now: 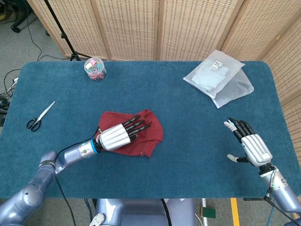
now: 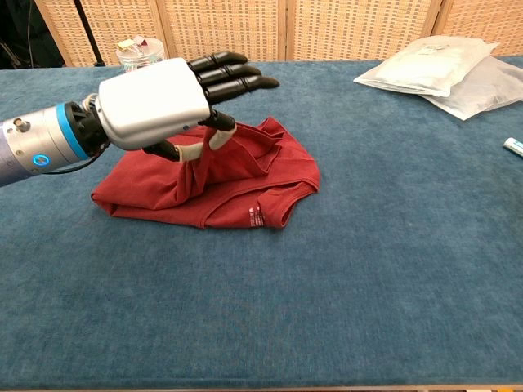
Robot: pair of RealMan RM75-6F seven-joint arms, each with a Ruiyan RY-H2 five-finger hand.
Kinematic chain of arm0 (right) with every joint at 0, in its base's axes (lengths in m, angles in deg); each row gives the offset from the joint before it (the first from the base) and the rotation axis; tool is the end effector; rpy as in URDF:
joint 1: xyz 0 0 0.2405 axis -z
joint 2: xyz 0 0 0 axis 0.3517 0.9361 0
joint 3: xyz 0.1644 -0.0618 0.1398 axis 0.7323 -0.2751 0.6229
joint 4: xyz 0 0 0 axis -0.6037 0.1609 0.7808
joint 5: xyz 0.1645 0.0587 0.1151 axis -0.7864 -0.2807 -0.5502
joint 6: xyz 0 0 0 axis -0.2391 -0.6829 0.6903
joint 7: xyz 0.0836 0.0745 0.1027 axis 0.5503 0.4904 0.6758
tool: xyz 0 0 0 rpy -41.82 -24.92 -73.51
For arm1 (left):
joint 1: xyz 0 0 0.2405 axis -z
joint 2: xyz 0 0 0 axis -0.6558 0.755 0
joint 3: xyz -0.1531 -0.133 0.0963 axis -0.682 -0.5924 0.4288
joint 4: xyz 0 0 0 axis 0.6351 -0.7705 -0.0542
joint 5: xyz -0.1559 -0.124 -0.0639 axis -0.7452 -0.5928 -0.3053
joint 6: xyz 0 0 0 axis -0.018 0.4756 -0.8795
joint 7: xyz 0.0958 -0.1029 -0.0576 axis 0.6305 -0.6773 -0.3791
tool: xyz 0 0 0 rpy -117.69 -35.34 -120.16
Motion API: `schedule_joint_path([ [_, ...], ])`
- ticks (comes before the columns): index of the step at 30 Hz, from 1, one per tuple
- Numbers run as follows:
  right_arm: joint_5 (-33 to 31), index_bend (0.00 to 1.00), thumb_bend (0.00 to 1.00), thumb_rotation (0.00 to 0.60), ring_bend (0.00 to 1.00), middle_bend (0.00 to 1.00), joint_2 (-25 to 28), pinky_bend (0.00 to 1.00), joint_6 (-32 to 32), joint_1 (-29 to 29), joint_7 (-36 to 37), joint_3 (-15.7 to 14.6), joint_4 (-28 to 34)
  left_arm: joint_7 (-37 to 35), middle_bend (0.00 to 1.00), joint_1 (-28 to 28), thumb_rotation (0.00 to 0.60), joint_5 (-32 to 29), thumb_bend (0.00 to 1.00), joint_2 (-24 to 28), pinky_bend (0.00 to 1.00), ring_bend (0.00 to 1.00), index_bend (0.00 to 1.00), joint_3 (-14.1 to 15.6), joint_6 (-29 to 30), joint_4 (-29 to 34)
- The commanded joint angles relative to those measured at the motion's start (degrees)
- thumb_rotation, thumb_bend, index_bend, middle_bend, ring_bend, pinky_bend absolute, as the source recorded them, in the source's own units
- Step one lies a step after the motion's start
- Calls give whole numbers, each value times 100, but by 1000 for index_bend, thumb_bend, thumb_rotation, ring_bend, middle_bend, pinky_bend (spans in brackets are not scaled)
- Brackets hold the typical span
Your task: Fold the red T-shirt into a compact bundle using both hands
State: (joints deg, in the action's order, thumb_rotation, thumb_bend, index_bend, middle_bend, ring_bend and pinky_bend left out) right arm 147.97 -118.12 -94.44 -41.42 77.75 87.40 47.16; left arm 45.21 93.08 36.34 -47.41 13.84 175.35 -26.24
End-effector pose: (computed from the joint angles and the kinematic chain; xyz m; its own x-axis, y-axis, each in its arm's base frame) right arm -0.2606 -0.2602 0.1200 0.2628 -0.1623 0.9511 -0.9307 -0.3027 0.2055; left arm -0.1096 0.3423 -0.0359 0.5381 -0.4110 0.7359 0.1065 -0.8329 -0.5431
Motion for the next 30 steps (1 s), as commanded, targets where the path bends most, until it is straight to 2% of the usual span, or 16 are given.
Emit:
schedule_joint_path([
  [1, 2, 0, 0, 600, 0, 0, -4, 10, 10, -4, -4, -4, -3, 96, 0, 65, 600, 78, 515, -82, 0, 0, 711, 68, 67, -91],
  [9, 8, 0, 0, 600, 0, 0, -10, 10, 30, -12, -21, -14, 0, 260, 0, 368, 600, 264, 513, -281, 0, 0, 711, 190, 282, -276],
  [20, 34, 0, 0, 600, 0, 0, -6, 10, 25, -15, -13, -30, 6, 382, 0, 433, 600, 548, 488, -554, 0, 0, 711, 584, 9, -434],
  [22, 43, 0, 0, 600, 0, 0, -5, 10, 17, -15, -8, -33, 5, 376, 0, 428, 600, 582, 470, -579, 0, 0, 711, 639, -17, -455],
  [25, 51, 0, 0, 600, 0, 0, -2, 10, 14, -14, -1, -39, 6, 376, 0, 411, 600, 603, 383, -605, 0, 0, 699, 689, -23, -493],
  [28, 58, 0, 0, 600, 0, 0, 2, 10, 10, -14, 4, -43, 7, 367, 0, 376, 600, 525, 264, -648, 0, 0, 517, 635, -2, -497],
  [30, 58, 0, 0, 600, 0, 0, 3, 10, 7, -12, 4, -44, 7, 350, 0, 355, 600, 424, 242, -683, 0, 0, 320, 539, 66, -481],
])
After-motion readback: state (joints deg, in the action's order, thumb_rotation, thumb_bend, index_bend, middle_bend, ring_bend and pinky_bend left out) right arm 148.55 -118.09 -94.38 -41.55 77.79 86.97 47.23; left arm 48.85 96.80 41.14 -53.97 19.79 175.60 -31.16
